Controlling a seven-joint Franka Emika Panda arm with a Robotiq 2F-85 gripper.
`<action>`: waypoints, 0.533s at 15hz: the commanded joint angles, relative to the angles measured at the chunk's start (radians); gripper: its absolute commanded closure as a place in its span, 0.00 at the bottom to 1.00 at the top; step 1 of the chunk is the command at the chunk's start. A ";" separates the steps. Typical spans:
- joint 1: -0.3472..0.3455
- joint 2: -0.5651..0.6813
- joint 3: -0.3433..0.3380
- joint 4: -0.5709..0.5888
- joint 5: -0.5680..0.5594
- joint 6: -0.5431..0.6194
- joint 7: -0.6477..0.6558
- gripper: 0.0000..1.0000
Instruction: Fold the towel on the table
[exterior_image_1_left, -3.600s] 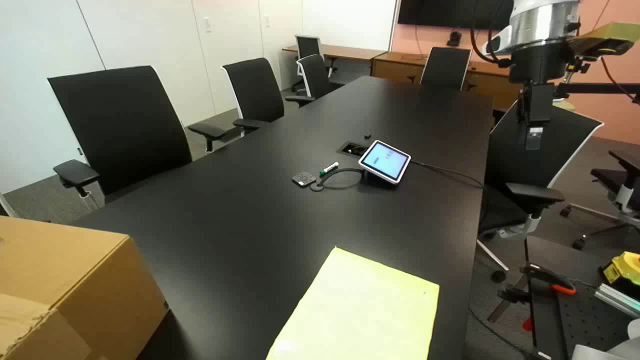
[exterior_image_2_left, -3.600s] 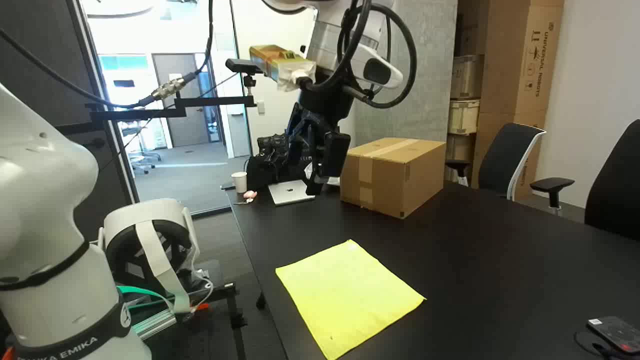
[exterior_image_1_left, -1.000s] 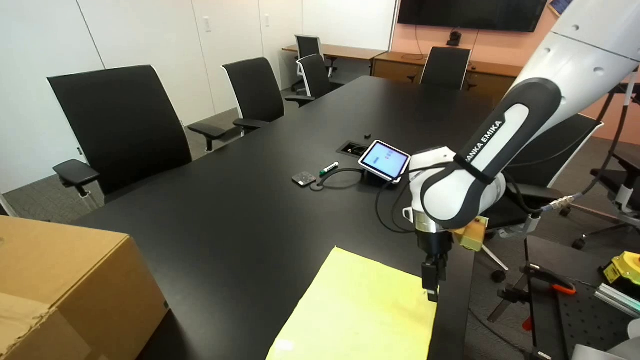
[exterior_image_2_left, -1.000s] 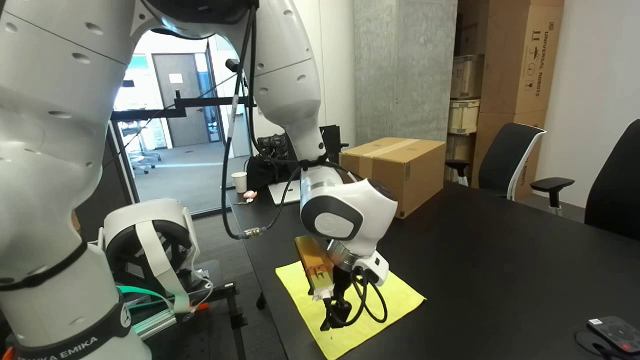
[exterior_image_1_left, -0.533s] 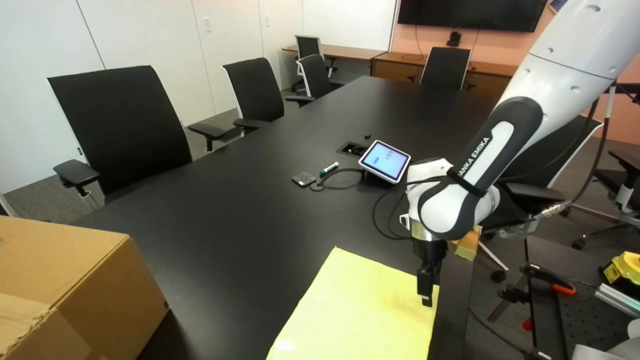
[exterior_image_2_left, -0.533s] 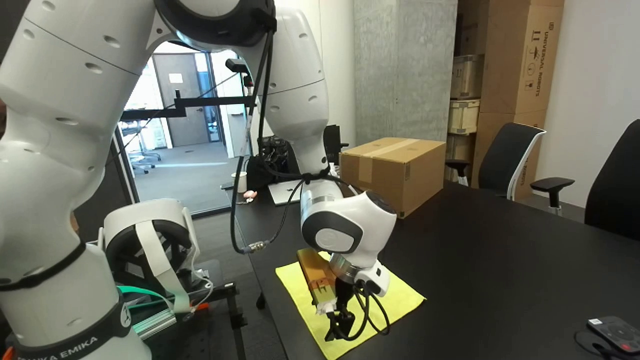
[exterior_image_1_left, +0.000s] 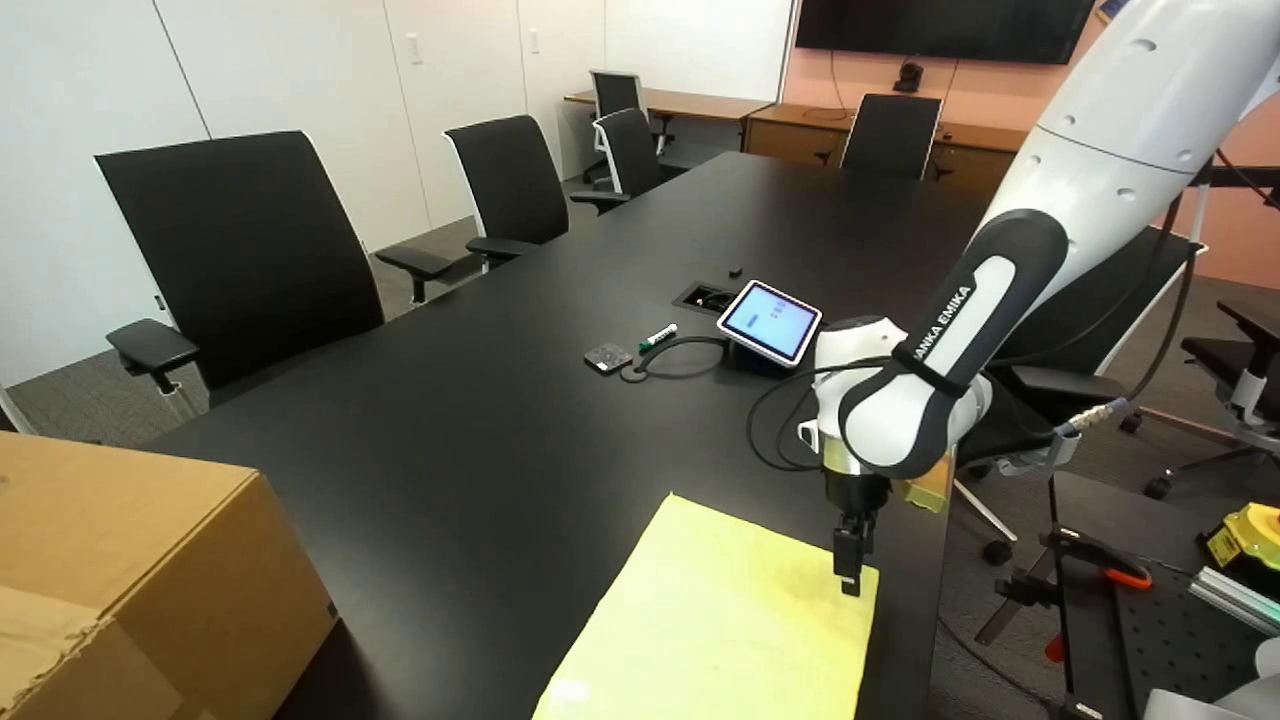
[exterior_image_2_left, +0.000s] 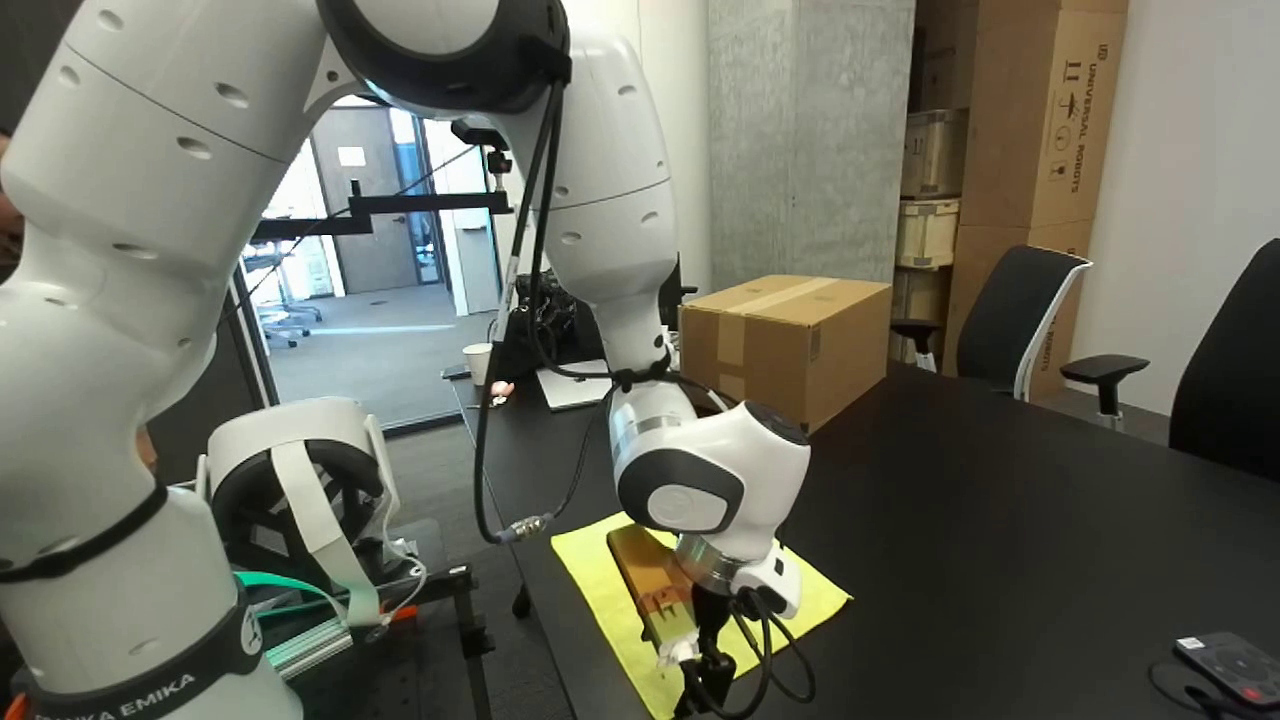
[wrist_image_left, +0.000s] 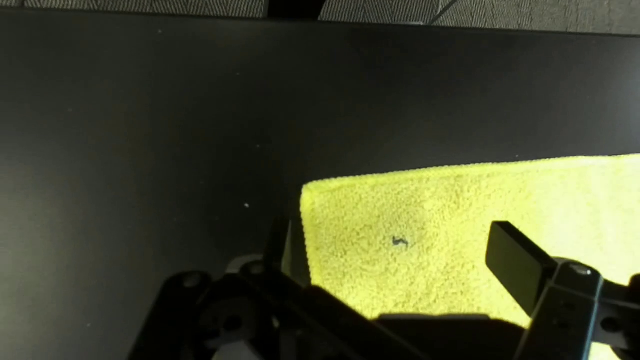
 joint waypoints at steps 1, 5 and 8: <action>-0.045 0.040 0.027 0.029 -0.012 0.060 -0.018 0.00; -0.100 0.079 0.072 0.042 -0.004 0.116 -0.043 0.00; -0.118 0.098 0.080 0.050 -0.014 0.125 -0.041 0.00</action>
